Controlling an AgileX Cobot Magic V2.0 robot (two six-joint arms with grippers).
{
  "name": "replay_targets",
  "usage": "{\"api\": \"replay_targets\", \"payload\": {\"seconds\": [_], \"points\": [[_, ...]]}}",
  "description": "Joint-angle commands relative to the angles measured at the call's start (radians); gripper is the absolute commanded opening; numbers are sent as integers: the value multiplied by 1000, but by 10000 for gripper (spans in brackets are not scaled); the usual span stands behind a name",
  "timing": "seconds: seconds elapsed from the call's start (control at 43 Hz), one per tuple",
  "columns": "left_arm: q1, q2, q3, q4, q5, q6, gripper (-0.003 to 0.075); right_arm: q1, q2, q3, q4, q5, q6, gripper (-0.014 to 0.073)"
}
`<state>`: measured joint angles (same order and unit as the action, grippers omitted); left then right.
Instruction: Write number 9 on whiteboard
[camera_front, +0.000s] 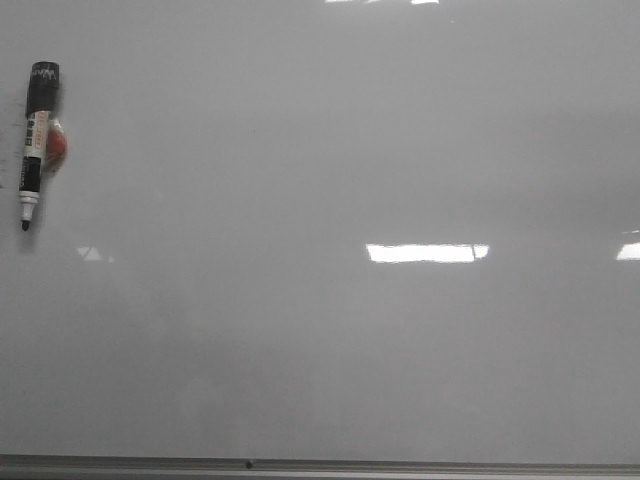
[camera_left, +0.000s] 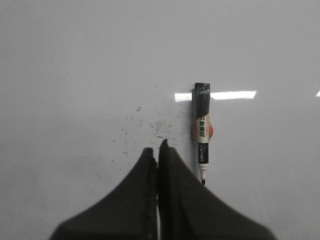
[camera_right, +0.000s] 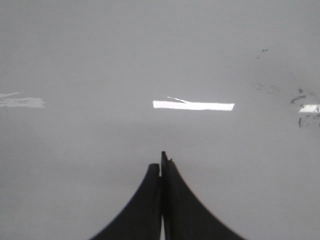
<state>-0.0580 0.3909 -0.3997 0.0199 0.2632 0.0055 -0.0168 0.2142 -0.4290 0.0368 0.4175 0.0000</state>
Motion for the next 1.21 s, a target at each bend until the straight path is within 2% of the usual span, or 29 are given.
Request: {"api": "replay_targets", "payload": {"seconds": [0.0,0.14,0.163,0.233,0.302,0.442,0.605,0.698,0.93,1.186], "points": [[1,24,-39,-1,-89,0,131,-4,20,-35,0,-62,0,47],[1,26,-39,-1,-98,-6,476,-4,20,-35,0,-66,0,328],[1,26,-39,-1,-100,-6,519,-4,20,-35,0,-66,0,389],[1,26,-36,-1,-106,-6,605,-4,20,-35,0,-66,0,496],[-1,31,-36,-1,-109,0,612,-4,20,-35,0,-66,0,554],[-46,125,-49,-9,-109,38,609,-4,20,-35,0,-66,0,559],[-189,362,-111,-9,-141,43,609,-4,20,-35,0,-66,0,559],[-235,508,-154,-11,-178,38,609,-4,20,-35,0,-66,0,559],[-192,859,-246,-63,-352,37,609,-4,20,-35,0,-65,0,559],[-172,1059,-301,-72,-488,37,596,-4,20,-35,0,-65,0,559]]}}
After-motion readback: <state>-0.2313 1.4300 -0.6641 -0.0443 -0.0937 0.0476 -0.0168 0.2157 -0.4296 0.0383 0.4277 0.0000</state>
